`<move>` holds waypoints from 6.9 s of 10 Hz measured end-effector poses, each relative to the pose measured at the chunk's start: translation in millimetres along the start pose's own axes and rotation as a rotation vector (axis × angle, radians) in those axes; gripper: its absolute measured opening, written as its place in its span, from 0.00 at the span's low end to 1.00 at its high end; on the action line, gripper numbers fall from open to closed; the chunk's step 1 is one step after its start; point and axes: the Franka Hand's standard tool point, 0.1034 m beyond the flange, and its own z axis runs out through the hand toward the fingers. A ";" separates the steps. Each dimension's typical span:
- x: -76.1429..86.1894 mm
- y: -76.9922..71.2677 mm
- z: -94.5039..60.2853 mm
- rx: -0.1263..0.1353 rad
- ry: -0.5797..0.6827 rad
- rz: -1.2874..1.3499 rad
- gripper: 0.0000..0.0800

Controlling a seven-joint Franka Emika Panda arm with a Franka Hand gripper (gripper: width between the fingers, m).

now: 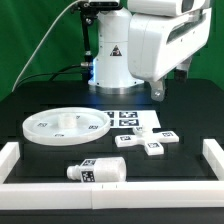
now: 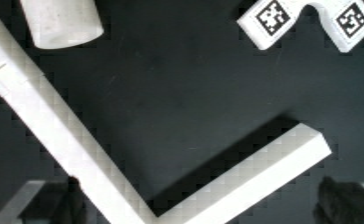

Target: Assemble round table

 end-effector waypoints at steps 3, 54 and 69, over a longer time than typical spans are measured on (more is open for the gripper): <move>0.0 0.0 0.0 0.000 0.000 0.000 0.81; -114.6 94.5 84.1 0.111 0.110 0.957 0.81; -95.6 99.7 88.4 0.129 0.268 1.508 0.81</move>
Offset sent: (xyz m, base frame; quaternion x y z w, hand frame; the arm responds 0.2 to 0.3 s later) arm 0.0000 0.0000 0.0000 0.0000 0.0000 0.0000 1.0000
